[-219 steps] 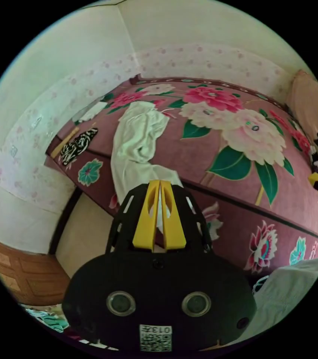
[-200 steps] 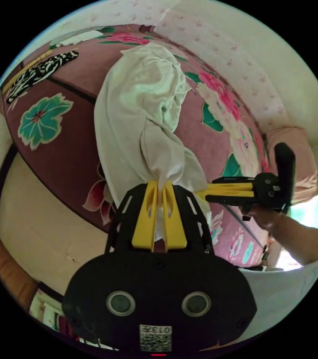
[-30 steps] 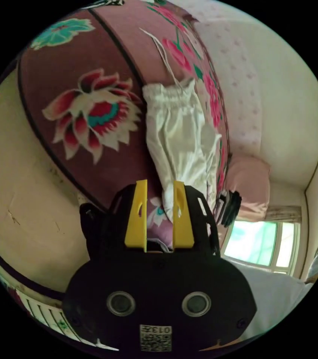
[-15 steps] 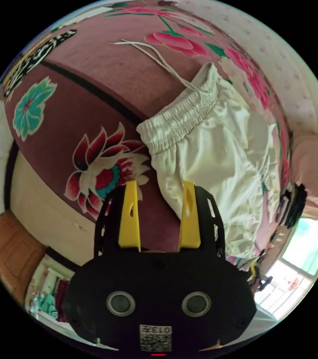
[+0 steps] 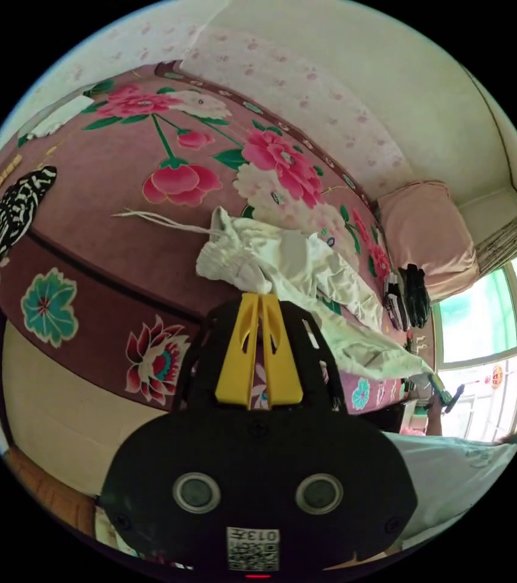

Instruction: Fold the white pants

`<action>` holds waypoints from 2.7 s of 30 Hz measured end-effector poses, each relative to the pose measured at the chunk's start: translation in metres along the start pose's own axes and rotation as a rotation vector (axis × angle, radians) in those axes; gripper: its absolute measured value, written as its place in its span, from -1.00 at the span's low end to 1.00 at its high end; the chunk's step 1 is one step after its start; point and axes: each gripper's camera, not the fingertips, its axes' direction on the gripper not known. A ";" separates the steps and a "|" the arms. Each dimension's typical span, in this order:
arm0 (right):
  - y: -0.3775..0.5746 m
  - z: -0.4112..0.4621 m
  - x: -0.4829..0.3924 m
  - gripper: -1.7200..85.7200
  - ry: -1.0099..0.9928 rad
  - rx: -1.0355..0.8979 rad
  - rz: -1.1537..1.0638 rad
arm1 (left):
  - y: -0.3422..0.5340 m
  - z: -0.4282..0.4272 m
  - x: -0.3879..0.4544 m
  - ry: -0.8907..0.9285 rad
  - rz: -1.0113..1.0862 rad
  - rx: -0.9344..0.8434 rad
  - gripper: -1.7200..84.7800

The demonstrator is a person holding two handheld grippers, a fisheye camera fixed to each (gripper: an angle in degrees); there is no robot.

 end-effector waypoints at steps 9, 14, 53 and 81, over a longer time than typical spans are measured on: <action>0.218 0.156 -0.024 -0.86 -0.042 -0.727 0.318 | 0.135 0.095 -0.113 -0.078 -0.352 -0.267 -0.97; 0.289 0.088 0.007 -0.89 -0.146 -0.402 0.816 | 0.154 0.086 -0.106 -0.137 -0.219 -0.146 -0.95; 0.372 0.100 0.021 -0.91 -0.276 -0.154 0.764 | 0.320 0.413 0.213 -0.194 1.137 -0.488 -0.83; 0.253 0.178 -0.002 -0.76 -0.148 -0.317 0.585 | 0.290 0.466 0.171 -0.340 0.765 -0.245 -0.97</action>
